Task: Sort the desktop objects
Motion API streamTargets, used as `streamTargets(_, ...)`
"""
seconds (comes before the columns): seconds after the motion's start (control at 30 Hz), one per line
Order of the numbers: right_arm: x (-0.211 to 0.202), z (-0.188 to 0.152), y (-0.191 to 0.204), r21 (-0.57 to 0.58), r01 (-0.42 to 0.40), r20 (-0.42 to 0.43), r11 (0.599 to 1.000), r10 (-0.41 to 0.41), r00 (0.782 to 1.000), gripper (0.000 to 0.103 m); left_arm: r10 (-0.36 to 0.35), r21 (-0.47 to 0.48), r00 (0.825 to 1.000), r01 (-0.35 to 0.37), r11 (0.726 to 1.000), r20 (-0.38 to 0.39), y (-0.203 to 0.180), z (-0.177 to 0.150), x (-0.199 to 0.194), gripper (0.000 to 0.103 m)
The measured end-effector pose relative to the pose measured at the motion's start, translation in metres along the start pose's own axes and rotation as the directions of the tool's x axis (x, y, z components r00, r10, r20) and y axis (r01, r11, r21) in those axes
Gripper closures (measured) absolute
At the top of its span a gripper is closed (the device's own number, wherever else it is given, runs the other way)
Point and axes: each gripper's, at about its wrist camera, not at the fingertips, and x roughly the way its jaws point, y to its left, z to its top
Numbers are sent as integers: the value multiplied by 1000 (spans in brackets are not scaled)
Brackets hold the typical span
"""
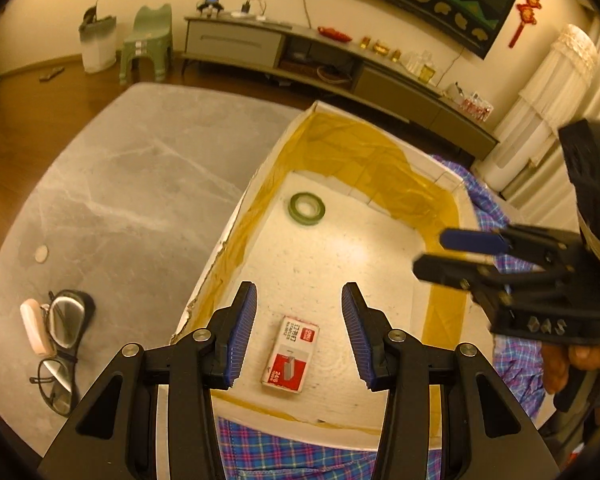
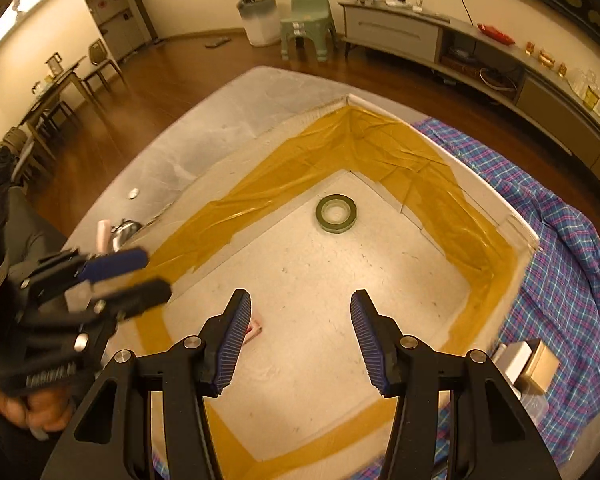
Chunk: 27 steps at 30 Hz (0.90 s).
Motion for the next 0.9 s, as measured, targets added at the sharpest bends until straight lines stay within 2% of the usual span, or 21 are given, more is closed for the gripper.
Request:
streamTargets(0.2,-34,-29,14,-61,4,103,998,2,995,49,0,34,997,-2,999,74,-11,-2,-15,56)
streamTargets(0.37,-56,-52,19,-98,11,191,995,8,982,49,-18,83,993,8,997,113,-27,-7,-27,56)
streamTargets(0.57,-73,-82,13,-102,-9,274,995,37,961,49,-39,122,991,23,992,126,-52,-12,-36,56)
streamTargets(0.9,-114,-138,-20,-33,-72,372,997,79,925,48,-86,227,989,57,972,121,-112,-27,-43,56)
